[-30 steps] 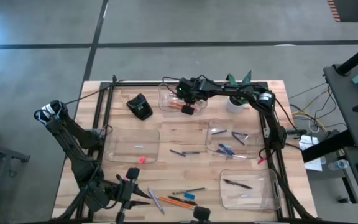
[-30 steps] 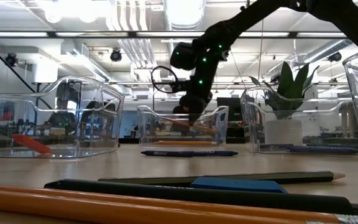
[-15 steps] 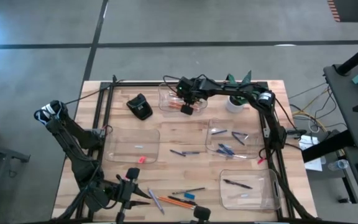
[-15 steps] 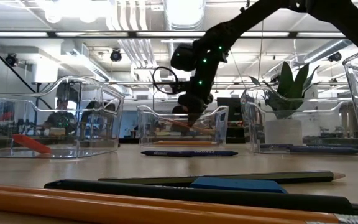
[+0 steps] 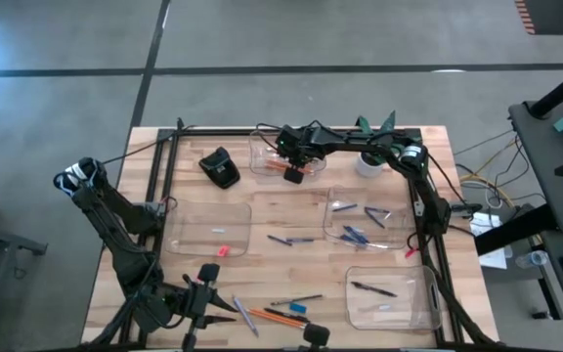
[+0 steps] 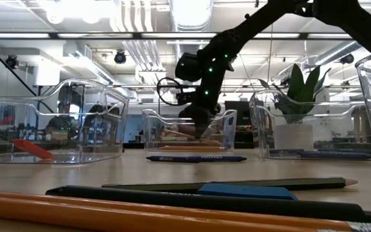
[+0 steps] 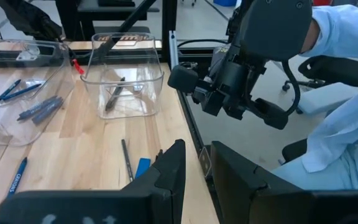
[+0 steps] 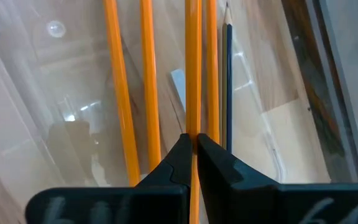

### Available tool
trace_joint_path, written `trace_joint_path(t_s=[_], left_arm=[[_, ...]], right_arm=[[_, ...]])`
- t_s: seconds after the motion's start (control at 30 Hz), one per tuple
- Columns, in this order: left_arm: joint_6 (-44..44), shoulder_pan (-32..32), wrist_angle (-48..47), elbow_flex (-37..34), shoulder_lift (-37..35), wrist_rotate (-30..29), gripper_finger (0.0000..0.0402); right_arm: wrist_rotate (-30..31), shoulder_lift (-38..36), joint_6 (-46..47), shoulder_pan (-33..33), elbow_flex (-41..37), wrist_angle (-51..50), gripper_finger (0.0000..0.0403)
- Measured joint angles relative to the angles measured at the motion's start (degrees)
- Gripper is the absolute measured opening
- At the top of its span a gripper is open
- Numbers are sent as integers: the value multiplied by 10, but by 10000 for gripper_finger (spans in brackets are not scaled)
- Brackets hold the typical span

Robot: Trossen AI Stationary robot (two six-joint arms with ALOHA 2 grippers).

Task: Sort crayons/erasers/pens/pencils in bins
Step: Put the yellow pencil into the top transparent bin, then put the blue crayon into the middle right transparent bin

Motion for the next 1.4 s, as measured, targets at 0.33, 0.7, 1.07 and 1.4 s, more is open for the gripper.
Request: trace_joint_path(t_s=[0.33, 0.7, 1.07, 1.4], left_arm=[[0, 0, 0, 0, 0, 0, 61], [0, 0, 0, 0, 0, 0, 61], [34, 0, 0, -1, 0, 0, 61], [31, 0, 0, -15, 1, -47, 61]], right_arm=[[0, 0, 0, 0, 0, 2, 16], [3, 0, -1, 0, 0, 2, 101], [47, -19, 55, 3, 170, -178, 139], [-89, -19, 151, 102, 259, -319, 125]])
